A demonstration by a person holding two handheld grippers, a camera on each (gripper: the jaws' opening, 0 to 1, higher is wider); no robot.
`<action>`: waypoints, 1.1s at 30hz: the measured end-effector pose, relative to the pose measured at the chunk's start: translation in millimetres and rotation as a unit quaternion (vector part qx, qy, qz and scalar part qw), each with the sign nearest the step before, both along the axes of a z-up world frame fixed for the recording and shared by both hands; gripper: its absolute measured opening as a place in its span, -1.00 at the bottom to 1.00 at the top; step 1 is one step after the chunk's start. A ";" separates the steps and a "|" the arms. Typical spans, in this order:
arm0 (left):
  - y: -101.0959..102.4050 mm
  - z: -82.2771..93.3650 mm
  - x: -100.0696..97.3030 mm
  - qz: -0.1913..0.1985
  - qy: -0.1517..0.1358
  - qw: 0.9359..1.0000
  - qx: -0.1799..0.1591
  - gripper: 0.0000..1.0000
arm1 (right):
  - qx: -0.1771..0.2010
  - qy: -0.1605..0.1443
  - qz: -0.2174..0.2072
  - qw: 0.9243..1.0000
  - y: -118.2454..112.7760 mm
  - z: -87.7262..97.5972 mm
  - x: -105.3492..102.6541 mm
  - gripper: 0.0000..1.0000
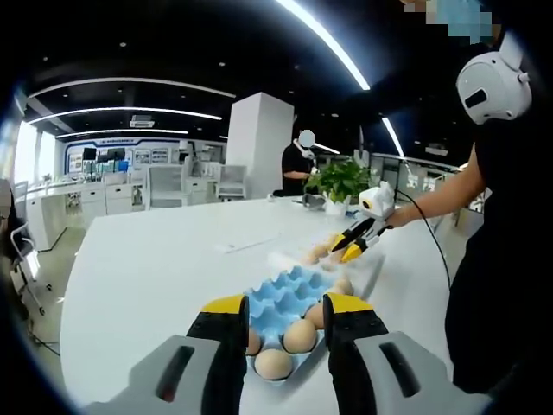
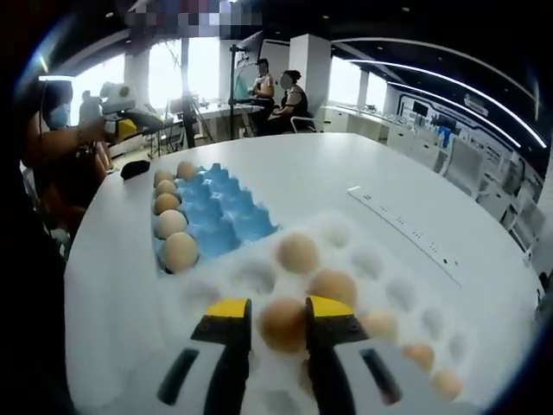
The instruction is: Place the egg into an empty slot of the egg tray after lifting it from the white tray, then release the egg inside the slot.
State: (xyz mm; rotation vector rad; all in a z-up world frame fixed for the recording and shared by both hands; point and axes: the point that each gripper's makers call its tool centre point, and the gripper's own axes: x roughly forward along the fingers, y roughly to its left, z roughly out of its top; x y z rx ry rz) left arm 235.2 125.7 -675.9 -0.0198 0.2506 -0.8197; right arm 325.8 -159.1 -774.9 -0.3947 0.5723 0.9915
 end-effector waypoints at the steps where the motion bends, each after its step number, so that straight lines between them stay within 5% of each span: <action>1: -0.2 -0.3 -0.4 -0.001 0.001 1.000 0.000 -0.31 | 0.001 -0.001 0.001 1.000 -0.6 -0.9 0.2 -0.50; 5: -0.1 -0.4 -0.7 -0.001 0.001 1.000 0.000 -0.32 | -0.028 0.006 0.007 1.000 -8.3 -13.1 -0.2 -0.48; 22: 3.7 0.5 -2.5 0.007 0.000 1.000 0.002 -0.31 | -0.016 0.025 0.007 1.000 -5.9 -11.3 1.6 -0.54; 33: 5.0 -1.3 -1.9 0.008 0.004 1.000 0.004 -0.29 | 0.012 0.014 0.001 1.000 -4.8 14.7 -2.4 -0.54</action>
